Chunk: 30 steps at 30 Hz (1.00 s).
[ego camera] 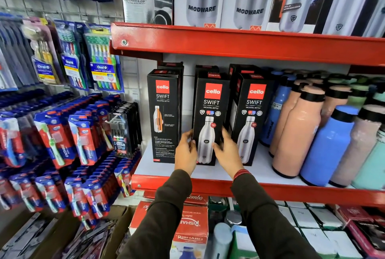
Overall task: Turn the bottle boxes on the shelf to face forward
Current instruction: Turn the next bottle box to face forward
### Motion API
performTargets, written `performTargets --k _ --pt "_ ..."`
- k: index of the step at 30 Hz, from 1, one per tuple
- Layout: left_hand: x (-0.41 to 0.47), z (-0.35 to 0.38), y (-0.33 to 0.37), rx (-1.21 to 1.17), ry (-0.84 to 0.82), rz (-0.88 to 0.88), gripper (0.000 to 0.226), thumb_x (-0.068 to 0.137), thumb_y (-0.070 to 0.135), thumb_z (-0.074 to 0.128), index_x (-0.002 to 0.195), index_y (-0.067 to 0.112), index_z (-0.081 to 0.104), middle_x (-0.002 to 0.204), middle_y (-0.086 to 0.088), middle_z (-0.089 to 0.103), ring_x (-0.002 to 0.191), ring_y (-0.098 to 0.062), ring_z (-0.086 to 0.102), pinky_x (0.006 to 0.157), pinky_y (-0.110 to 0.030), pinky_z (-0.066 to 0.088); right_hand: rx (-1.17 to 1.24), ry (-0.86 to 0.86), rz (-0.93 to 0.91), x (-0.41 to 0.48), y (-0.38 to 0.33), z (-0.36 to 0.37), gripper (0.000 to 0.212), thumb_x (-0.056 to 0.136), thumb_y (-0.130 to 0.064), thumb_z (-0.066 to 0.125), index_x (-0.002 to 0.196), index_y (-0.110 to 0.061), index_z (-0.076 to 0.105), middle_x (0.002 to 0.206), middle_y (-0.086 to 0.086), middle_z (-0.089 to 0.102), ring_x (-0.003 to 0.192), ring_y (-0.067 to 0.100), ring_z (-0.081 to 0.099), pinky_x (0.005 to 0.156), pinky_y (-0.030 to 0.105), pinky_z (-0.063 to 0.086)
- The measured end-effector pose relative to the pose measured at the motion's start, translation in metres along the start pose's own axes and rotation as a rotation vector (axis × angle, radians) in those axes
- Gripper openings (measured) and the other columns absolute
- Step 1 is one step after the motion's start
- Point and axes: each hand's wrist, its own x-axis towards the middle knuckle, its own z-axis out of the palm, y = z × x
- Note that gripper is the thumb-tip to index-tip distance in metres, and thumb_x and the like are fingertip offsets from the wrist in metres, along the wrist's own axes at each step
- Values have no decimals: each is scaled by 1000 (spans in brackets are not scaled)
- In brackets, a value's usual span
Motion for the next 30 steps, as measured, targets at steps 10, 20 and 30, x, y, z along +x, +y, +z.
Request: performTargets --k 10,20,30 --pt "3 5 -4 34 30 -26 38 101 8 43 139 14 47 132 -13 64 121 -29 61 94 -26 42 -54 65 6 1 -3 8 68 95 -6 55 153 -24 26 134 14 61 117 29 61 102 36 49" --pt "-5 6 3 -4 83 2 46 101 6 43 147 11 41 146 -8 50 133 -18 51 104 -18 34 77 291 34 -13 -8 16 45 89 -4 65 132 -13 54 126 9 61 113 25 62 101 40 51" --pt "-15 -24 14 -93 260 250 40 99 0 44 135 15 54 127 1 60 119 -2 56 101 -16 45 238 420 -145 -38 -25 33 20 89 -11 68 106 -20 63 99 -1 60 80 8 58 68 12 47"
